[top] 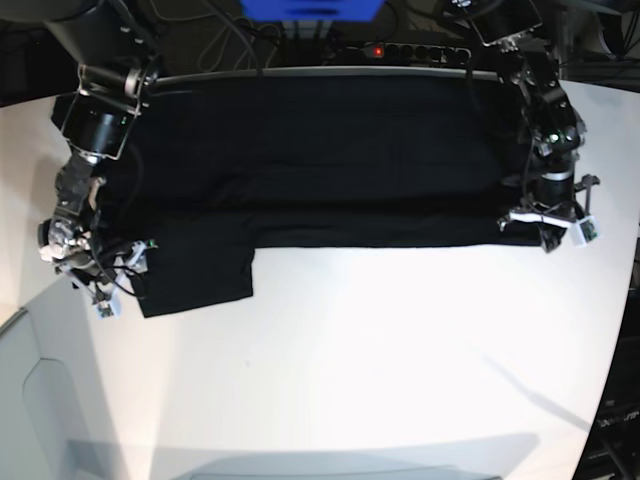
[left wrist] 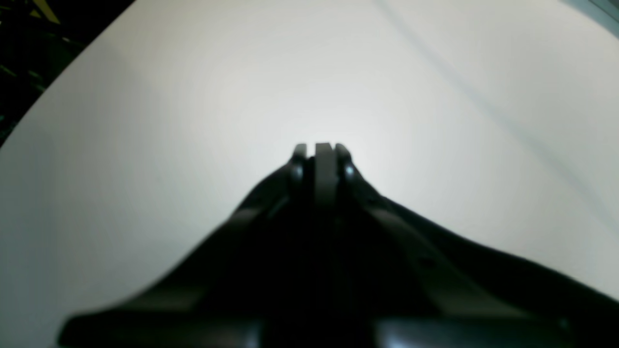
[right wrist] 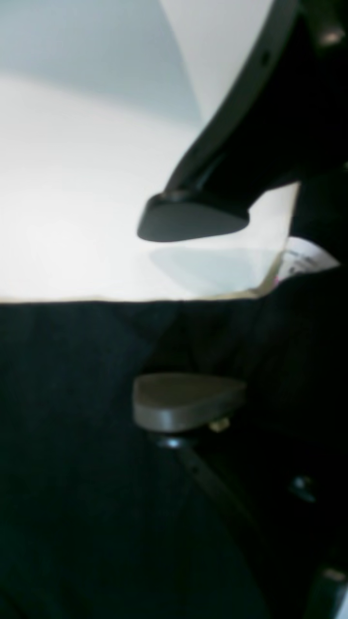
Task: Fold the T-shirt properly
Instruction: 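Grasp the shirt's side edges with both grippers and pull them toward the robot, then hold the shirt edges with both grippers and smooth the folded strip flat, then regrasp the strip's ends with both grippers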
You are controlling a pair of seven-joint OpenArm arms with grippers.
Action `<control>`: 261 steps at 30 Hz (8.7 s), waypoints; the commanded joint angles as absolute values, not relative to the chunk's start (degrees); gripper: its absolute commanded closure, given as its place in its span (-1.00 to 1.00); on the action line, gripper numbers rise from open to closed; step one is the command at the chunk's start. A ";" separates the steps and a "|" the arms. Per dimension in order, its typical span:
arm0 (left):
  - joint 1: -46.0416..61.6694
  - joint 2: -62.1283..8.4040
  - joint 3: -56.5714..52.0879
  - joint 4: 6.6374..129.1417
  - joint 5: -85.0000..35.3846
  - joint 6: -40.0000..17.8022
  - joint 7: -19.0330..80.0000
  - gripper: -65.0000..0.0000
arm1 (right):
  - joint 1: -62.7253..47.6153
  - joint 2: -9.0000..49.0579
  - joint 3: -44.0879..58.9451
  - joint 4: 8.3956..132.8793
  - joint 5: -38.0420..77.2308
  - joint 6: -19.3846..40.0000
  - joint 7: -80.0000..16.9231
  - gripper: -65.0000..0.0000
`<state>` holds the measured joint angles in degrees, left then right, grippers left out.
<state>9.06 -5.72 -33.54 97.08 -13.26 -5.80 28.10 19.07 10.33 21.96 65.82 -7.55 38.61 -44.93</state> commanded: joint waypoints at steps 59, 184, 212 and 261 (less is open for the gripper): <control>10.07 -6.55 -36.70 103.08 -13.49 -6.02 26.42 1.00 | -1.89 3.38 22.20 116.00 -8.13 40.00 -45.41 1.00; 25.80 -12.88 -33.71 96.13 -13.41 -6.11 25.80 1.00 | -14.73 7.16 25.80 102.46 -4.79 40.00 -37.58 0.05; 26.15 -12.88 -35.65 100.09 -13.41 -6.11 25.89 1.00 | -23.52 6.99 29.58 110.46 -4.62 40.00 -37.23 1.00; 29.58 -12.26 -35.65 98.24 -13.58 -6.11 26.15 0.18 | -15.52 4.53 24.22 96.84 -4.79 40.00 -36.97 0.14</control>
<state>29.12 -11.57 -35.07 97.01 -13.50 -6.39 27.64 -15.14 4.27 24.27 96.77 -4.01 39.22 -35.44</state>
